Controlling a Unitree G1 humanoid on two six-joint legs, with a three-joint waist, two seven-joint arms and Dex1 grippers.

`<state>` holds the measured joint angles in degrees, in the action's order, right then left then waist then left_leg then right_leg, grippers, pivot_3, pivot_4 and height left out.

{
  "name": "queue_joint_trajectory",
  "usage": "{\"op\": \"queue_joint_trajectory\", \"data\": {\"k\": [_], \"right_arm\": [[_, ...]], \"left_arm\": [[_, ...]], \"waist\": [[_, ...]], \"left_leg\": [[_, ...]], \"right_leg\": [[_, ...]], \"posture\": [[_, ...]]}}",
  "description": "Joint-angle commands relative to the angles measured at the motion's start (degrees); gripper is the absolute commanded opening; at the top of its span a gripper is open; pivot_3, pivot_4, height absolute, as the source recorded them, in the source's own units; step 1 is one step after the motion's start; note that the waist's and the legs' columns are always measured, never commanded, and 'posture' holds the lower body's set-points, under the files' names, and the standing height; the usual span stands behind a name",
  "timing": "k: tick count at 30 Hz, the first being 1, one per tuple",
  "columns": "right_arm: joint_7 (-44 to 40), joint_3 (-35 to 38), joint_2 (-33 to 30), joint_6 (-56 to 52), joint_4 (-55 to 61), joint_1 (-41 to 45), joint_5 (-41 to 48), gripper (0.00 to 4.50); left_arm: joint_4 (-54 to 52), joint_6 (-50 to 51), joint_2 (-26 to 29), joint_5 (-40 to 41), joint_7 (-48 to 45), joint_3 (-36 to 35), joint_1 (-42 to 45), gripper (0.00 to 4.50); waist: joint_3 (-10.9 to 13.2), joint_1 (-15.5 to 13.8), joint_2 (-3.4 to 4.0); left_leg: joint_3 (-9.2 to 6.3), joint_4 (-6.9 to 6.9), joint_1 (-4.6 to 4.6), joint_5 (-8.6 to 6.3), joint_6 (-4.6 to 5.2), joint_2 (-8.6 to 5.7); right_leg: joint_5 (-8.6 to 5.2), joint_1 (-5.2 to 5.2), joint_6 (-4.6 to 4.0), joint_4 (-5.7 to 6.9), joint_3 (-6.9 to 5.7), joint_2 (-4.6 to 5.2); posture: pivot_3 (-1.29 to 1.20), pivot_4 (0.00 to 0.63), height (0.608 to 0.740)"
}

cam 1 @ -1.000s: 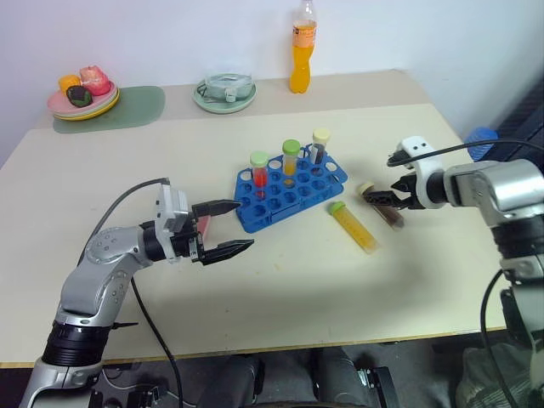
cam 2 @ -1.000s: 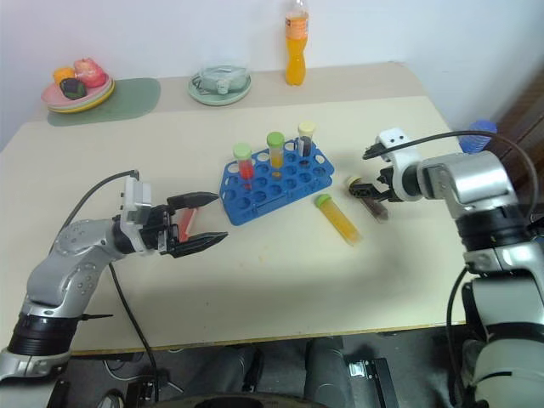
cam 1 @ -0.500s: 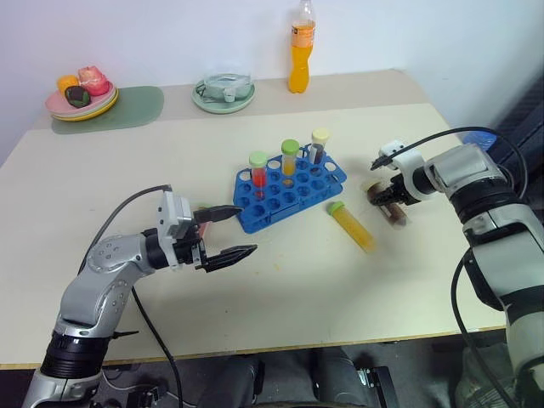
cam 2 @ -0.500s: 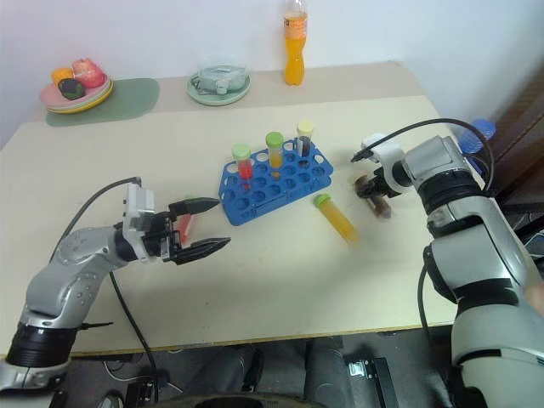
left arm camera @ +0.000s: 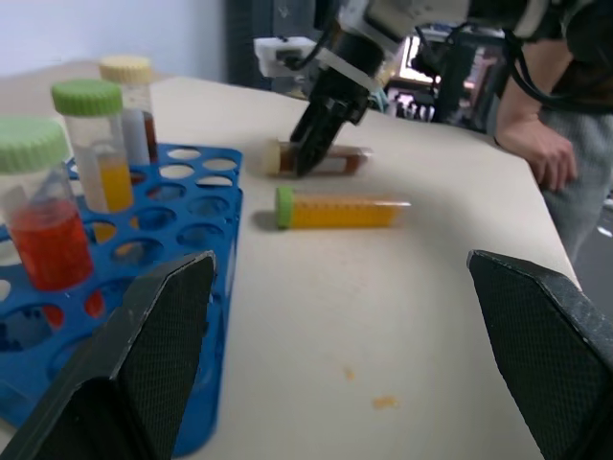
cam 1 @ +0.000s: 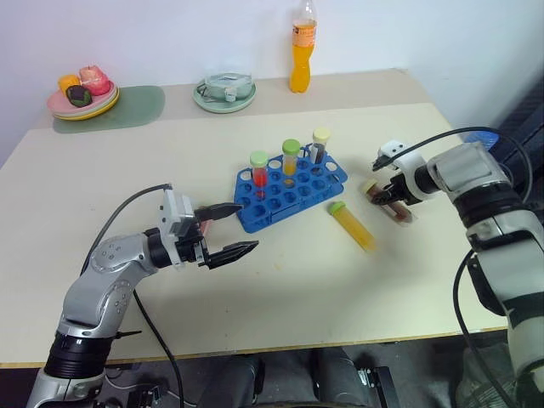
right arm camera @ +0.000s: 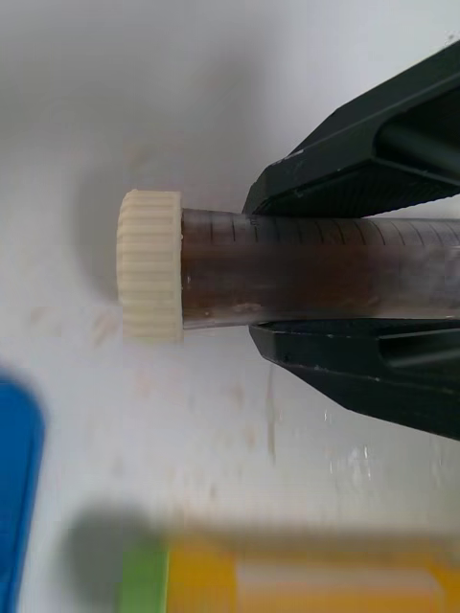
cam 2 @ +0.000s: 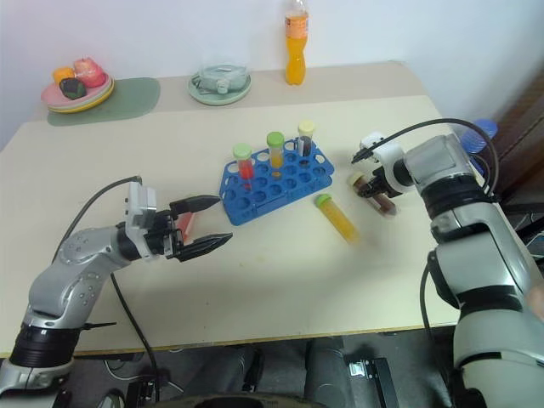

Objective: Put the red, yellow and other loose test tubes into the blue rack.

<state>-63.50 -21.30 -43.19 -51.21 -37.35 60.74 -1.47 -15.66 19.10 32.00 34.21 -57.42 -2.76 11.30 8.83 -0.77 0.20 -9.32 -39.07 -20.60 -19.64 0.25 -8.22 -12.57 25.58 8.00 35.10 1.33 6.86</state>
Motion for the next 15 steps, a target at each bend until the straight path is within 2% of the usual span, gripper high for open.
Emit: {"op": "queue_joint_trajectory", "data": {"k": [1, 4, 6, 9, 13, 15], "right_arm": [[-2.3, 6.7, -3.9, -2.7, 17.0, -4.8, 5.2, 0.83], [3.8, 15.7, -1.3, -6.7, 28.1, -10.7, 9.4, 0.83], [9.3, 22.7, 3.0, -0.7, 34.5, -16.1, 11.7, 0.83], [15.1, 31.4, 13.5, 7.4, 41.9, -22.6, 18.0, 0.83], [26.5, 28.8, 21.1, 21.6, 44.7, -28.8, 11.9, 0.83], [29.2, 27.7, 25.1, 29.3, 43.5, -30.4, 11.3, 0.83]], "left_arm": [[0.4, -2.5, -0.9, -1.5, 0.5, 0.2, 0.7, 4.34], [1.1, -4.3, -2.7, -3.0, 1.5, 1.1, 0.8, 4.34], [1.2, -4.9, -3.6, -3.5, 2.0, 1.6, 0.7, 4.34], [2.1, -5.9, -5.0, -4.1, 2.6, 1.9, 0.9, 4.34], [4.4, -7.9, -5.4, -5.3, 2.1, 1.9, 1.9, 4.34], [5.2, -8.3, -5.5, -5.4, 1.8, 1.9, 2.3, 4.34]], "waist": [[0.0, 0.0, 0.0], [0.0, 0.1, 0.0], [0.0, 0.1, 0.0], [0.0, 0.1, -0.01], [0.0, -0.1, -0.02], [0.0, 0.0, -0.02]], "left_leg": [[0.0, 0.01, -0.01, 0.0, 0.0, 0.0], [0.0, 0.03, 0.0, 0.0, 0.0, 0.0], [0.01, 0.02, 0.03, 0.0, 0.0, 0.01], [0.04, 0.01, 0.06, 0.0, 0.0, 0.03], [0.03, -0.06, 0.07, 0.0, 0.0, -0.02], [0.01, -0.06, 0.11, 0.0, 0.0, -0.05]], "right_leg": [[0.0, 0.02, 0.0, -0.01, -0.01, 0.0], [0.0, 0.01, 0.0, -0.03, 0.0, 0.0], [0.0, -0.01, 0.0, 0.0, 0.0, 0.0], [0.0, -0.02, 0.0, 0.04, 0.03, -0.02], [0.01, -0.04, 0.01, 0.06, 0.03, 0.0], [0.01, -0.09, 0.01, 0.06, 0.02, 0.01]], "posture": [[0.0, 0.15, 0.74], [0.0, 0.15, 0.74], [0.0, 0.15, 0.74], [0.0, 0.15, 0.74], [0.0, 0.15, 0.74], [0.0, 0.15, 0.74]]}}
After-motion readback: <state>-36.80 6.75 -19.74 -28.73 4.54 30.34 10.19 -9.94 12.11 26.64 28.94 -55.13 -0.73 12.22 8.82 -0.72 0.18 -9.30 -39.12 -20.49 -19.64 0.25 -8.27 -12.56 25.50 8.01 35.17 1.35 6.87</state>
